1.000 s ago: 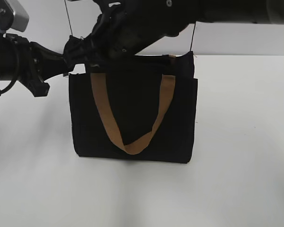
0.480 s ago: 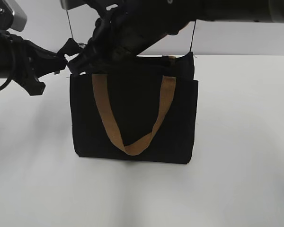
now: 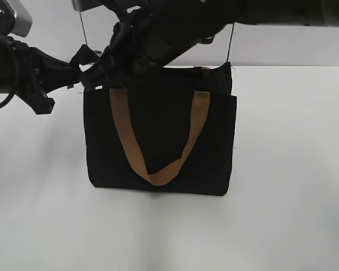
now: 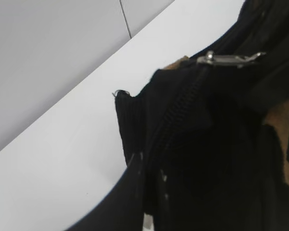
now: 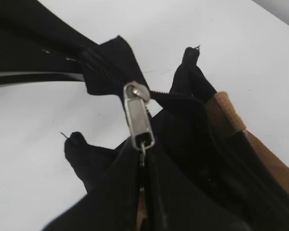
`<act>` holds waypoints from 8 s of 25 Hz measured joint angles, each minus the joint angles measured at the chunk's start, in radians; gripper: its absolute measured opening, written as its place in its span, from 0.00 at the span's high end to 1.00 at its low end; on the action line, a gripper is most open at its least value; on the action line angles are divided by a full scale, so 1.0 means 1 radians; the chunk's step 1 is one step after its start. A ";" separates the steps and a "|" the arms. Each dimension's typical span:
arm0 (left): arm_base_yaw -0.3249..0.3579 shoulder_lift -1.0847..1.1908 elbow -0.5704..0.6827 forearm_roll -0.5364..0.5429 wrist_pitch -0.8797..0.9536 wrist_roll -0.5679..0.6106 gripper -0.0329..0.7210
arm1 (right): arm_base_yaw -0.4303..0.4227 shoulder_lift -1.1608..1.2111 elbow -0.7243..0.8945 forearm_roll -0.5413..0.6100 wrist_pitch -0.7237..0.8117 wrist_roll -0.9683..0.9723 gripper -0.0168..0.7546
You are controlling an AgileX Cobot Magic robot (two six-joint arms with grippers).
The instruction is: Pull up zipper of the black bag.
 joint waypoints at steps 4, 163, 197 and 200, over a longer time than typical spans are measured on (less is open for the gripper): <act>0.000 0.000 0.000 0.001 -0.003 0.000 0.96 | 0.000 0.000 0.000 0.005 0.002 0.000 0.86; -0.699 -0.208 -0.048 -0.875 1.314 0.237 0.32 | -0.217 -1.093 0.584 -0.019 0.704 -0.134 0.23; -0.706 -0.971 0.240 -1.423 1.526 0.734 0.34 | -0.217 -1.432 1.001 -0.029 0.644 -0.133 0.22; -0.706 -0.971 0.233 -1.402 1.632 0.734 0.36 | -0.217 -1.432 1.002 -0.028 0.644 -0.133 0.22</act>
